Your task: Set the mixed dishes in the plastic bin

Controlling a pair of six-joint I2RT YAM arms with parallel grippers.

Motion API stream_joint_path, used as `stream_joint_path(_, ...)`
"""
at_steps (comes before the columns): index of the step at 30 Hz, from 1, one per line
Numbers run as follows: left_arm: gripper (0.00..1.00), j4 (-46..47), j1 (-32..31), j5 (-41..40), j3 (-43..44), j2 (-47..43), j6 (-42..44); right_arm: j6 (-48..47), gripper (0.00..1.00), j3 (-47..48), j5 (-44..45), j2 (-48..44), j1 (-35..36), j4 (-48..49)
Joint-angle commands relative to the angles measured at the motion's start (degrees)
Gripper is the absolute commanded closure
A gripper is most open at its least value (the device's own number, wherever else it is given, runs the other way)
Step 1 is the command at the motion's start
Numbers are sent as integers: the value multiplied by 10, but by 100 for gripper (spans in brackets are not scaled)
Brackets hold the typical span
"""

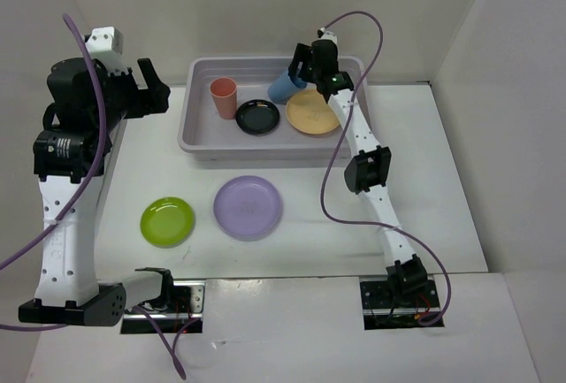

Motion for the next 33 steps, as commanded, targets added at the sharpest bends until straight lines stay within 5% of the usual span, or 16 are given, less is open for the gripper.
stream_joint_path(1,5,13,3,-1,-1,-3,13,-28,14,21,15,-105,8,23)
stream_joint_path(10,3,13,3,-8,-1,-8,13,-65,7,21,29,-243,19,-54)
stream_joint_path(16,3,0,3,36,-28,-8,19,-58,7,21,46,-321,43,-227)
stream_joint_path(24,3,0,3,67,-71,-26,24,-37,6,-4,276,-539,252,-408)
stream_joint_path(27,3,19,3,67,-91,-50,24,-2,6,-148,361,-670,343,-408)
stream_joint_path(33,3,24,-3,89,-99,-58,19,72,6,-661,215,-952,319,-298)
